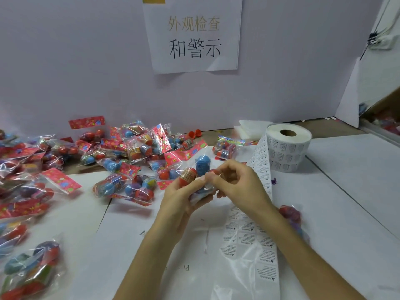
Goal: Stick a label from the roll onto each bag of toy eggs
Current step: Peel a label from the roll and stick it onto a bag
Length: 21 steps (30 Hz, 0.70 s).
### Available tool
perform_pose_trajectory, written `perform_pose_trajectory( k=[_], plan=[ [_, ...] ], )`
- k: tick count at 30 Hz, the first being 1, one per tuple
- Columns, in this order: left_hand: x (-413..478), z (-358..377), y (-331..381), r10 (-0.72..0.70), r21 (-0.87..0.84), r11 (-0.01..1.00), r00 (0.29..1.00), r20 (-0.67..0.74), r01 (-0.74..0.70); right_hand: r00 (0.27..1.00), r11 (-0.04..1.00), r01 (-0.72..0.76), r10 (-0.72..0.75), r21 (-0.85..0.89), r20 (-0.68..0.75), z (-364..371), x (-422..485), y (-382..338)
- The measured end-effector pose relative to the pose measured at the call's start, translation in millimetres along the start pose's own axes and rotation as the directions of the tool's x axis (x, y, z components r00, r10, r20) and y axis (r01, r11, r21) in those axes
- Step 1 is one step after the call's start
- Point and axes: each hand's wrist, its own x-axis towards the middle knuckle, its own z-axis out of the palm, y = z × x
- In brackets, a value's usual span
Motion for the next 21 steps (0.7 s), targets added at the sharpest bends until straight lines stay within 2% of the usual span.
perform_pose_trajectory(
  k=[3,9,14,18,21],
  plan=[
    [-1.2,1.2,-2.4,-0.003,0.052,0.999,1.000,0.013,0.002,1.000,1.000,-0.004,0.004,-0.025,-0.004,-1.0,-1.0,0.9],
    [-0.3,0.9,-0.3,-0.047,-0.011,0.999,0.999,0.016,0.048,1.000,0.998,-0.006,0.005,0.067,0.020,-6.4,2.6,-2.6],
    [1.1,1.8,-1.7,-0.063,-0.016,0.998,0.997,-0.043,0.063,1.000,0.998,-0.020,0.021,0.063,-0.009,-4.4,2.8,-2.0],
    [1.0,-0.6,-4.2,-0.031,-0.051,0.998,0.999,-0.038,0.029,0.998,1.000,-0.021,0.021,-0.002,-0.058,-5.9,3.2,-0.8],
    [1.6,-1.9,-6.3,0.004,0.000,1.000,1.000,-0.029,-0.004,0.997,0.996,-0.011,0.003,-0.092,-0.080,-6.9,1.6,0.8]
  ],
)
